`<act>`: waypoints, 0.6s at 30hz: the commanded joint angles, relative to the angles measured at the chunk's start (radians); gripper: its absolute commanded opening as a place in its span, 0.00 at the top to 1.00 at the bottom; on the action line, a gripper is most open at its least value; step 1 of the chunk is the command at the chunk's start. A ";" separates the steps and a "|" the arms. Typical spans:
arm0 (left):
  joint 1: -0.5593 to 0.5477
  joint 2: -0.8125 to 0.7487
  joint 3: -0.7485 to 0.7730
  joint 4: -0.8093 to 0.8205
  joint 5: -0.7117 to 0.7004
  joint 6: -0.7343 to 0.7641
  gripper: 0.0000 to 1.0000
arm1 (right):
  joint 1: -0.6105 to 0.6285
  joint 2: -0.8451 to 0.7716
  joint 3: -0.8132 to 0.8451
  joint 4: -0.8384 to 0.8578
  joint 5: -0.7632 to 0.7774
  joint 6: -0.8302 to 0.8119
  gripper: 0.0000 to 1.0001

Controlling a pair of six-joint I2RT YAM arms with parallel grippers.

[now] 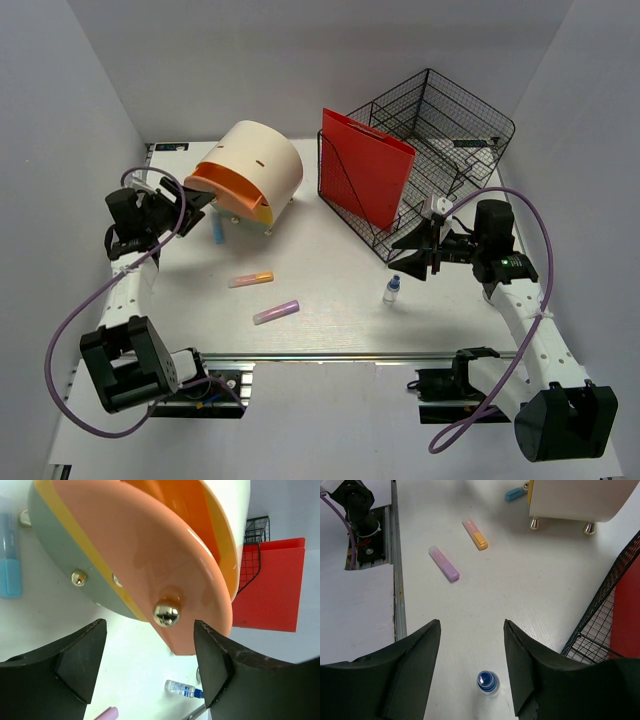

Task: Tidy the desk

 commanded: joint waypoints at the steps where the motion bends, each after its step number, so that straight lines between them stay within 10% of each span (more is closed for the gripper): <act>1: 0.004 -0.094 -0.003 -0.070 -0.028 0.036 0.19 | -0.001 -0.012 0.003 -0.005 -0.007 -0.029 0.40; 11: -0.005 -0.376 -0.003 -0.198 -0.042 0.083 0.21 | -0.002 -0.082 0.060 -0.071 0.032 -0.082 0.37; 14: -0.016 -0.445 -0.018 -0.181 0.015 0.088 0.34 | -0.002 -0.116 0.095 -0.141 0.149 -0.074 0.43; 16: -0.025 -0.471 -0.034 -0.161 0.081 0.082 0.50 | -0.005 -0.140 0.138 -0.206 0.271 -0.069 0.90; 18: -0.025 -0.478 -0.066 -0.111 0.141 0.063 0.63 | -0.010 -0.169 0.177 -0.289 0.433 -0.025 1.00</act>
